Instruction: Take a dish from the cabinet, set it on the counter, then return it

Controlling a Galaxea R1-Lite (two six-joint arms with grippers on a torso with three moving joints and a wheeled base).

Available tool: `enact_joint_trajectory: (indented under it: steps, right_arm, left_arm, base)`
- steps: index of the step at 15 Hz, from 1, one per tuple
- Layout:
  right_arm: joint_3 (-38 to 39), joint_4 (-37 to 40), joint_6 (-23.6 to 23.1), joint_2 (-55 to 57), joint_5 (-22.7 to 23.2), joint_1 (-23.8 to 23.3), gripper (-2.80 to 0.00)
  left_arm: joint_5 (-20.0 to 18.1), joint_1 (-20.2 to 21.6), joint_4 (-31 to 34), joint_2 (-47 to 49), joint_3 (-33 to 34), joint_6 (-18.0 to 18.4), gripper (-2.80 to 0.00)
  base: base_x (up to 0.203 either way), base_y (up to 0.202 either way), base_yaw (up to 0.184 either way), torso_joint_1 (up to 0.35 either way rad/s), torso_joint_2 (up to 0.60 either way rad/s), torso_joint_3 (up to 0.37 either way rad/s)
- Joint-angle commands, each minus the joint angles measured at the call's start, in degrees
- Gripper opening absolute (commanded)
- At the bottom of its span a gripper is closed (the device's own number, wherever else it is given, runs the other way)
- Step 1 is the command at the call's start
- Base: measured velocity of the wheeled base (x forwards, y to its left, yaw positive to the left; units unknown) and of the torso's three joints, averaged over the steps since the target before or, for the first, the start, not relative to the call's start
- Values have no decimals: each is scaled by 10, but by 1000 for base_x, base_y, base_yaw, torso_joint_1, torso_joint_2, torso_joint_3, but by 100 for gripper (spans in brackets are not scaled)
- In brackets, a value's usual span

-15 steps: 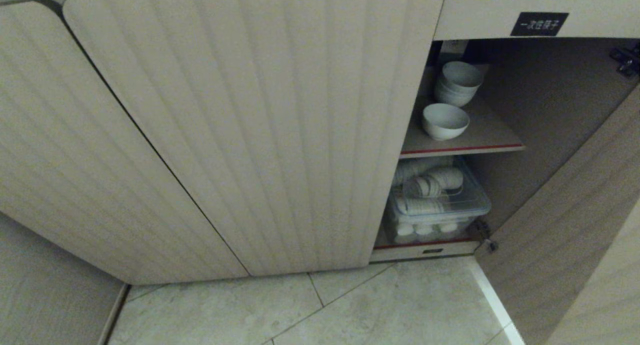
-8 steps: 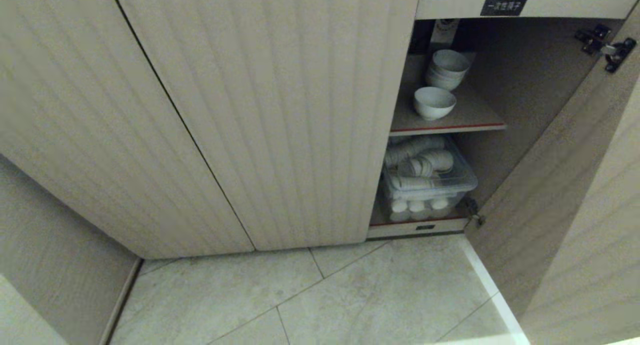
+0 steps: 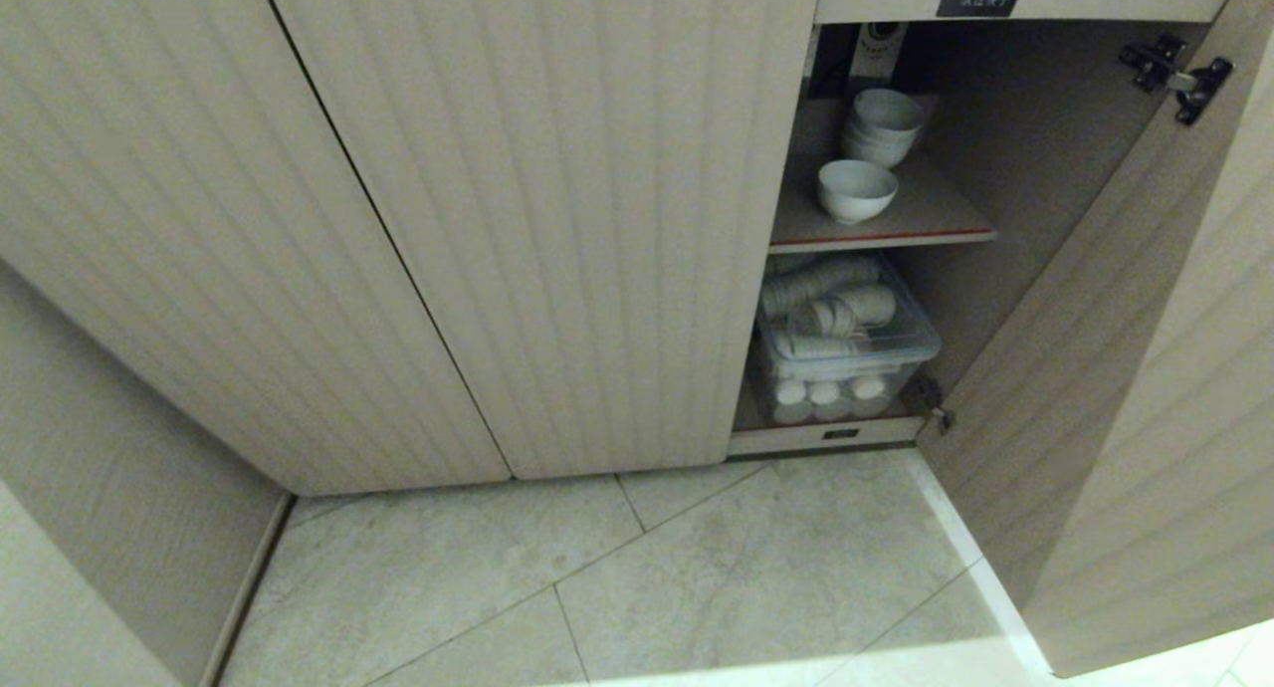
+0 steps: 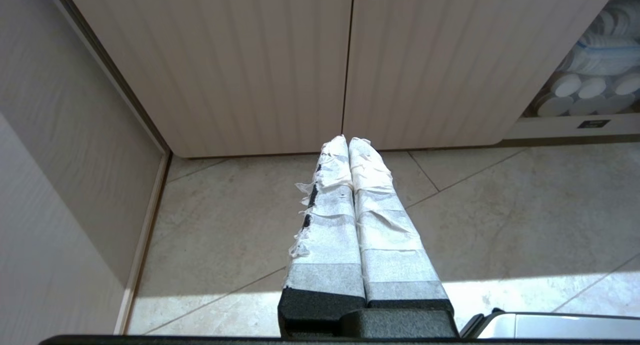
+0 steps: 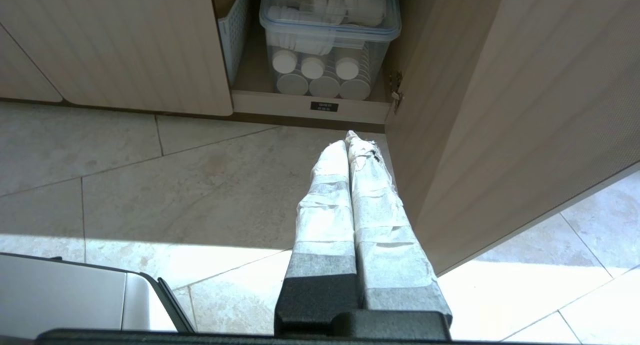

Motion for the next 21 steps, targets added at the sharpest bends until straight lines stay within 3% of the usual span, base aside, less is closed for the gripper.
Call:
enact_joint_trajectory:
  steps: [1,21]
  right_arm:
    - [0,0,-1,1,0,0,-280]
    - [0,0,-1,1,0,0,-280]
  left_arm:
    - [0,0,0,0,0,0,-280]
    - [0,0,0,0,0,0,-280]
  base:
    - [0,0,0,0,0,0]
    - [0,0,0,0,0,0]
